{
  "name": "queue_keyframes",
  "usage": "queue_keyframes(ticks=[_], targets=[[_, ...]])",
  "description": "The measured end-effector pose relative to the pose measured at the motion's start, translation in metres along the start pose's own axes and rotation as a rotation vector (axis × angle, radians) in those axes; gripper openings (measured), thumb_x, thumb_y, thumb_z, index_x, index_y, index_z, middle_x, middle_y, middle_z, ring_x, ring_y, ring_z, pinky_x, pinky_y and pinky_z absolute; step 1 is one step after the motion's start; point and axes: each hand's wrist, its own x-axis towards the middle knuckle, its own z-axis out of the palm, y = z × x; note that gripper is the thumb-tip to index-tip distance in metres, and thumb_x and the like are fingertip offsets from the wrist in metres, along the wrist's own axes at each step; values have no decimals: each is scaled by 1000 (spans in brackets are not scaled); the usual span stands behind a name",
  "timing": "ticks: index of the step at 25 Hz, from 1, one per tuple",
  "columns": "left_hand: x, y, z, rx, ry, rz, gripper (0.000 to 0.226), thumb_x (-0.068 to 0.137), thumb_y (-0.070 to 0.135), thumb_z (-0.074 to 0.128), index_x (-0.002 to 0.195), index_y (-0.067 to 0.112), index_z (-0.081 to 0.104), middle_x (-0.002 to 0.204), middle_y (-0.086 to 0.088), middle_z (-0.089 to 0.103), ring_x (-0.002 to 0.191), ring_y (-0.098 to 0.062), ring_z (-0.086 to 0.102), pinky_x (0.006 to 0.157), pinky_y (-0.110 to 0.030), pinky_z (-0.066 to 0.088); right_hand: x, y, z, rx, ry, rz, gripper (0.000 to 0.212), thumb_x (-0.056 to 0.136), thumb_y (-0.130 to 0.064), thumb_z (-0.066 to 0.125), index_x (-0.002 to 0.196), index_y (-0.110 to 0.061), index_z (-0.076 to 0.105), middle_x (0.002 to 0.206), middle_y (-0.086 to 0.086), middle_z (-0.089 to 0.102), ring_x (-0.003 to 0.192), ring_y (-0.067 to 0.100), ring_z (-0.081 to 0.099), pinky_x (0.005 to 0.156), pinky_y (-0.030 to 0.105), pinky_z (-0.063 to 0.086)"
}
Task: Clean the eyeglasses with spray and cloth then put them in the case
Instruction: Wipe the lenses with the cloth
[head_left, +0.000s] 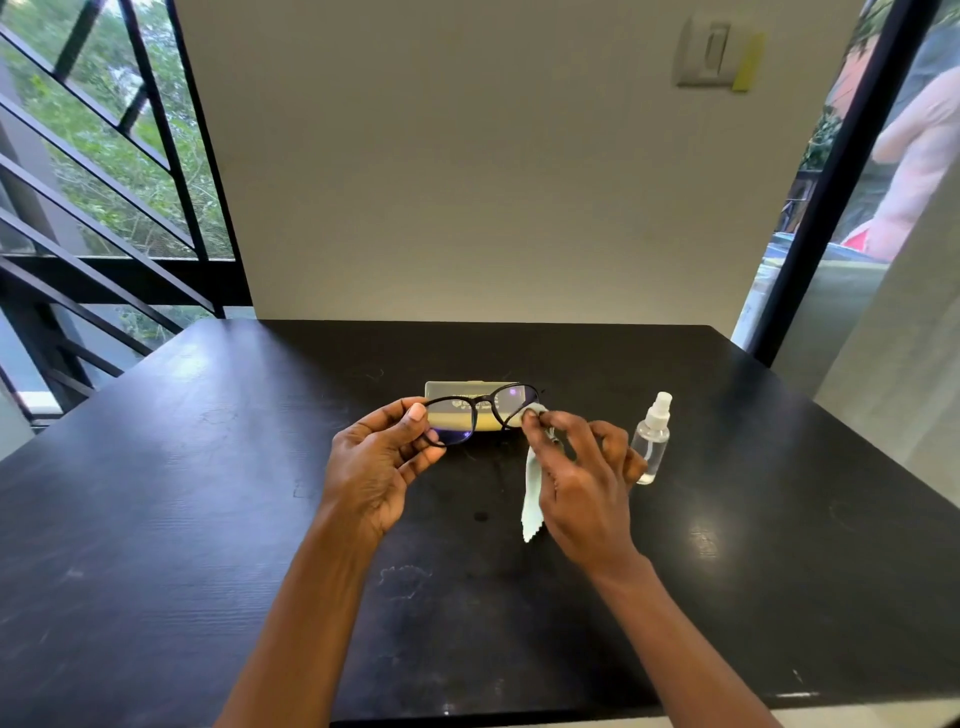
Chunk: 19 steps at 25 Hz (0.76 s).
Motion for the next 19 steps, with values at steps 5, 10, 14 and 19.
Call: queue_keyframes(ticks=[5,10,14,19], targets=[[0,1,-2,5,-30,-6,11,84,6,58,81,9,69,61,-6,70,55,-15,64,50,-22,56,19,1,3,70,-21,103,36,81,-12,52,114,-19,67,106,1,65,93,23,33,62,45,41],[2,0,2,25,-25,5,10,84,7,58,83,9,68,61,-5,70,55,-14,65,52,-23,57,15,-11,6,0,-16,-10,39,82,-15,44,114,-25,66,108,-5,65,94,21,35,65,41,33],[5,1,4,4,-4,-10,10,85,7,57,84,7,67,59,-4,70,60,-17,63,53,-23,57,1,-7,6,-43,-6,-28,39,81,-14,46,113,-26,66,106,-7,66,96,20,36,70,40,28],[6,2,1,-16,-17,-30,10,86,5,56,85,6,65,62,-4,71,72,-24,60,53,-23,57,12,1,10,45,-30,130,38,80,-12,49,112,-20,67,106,-1,66,96,24,32,65,46,39]])
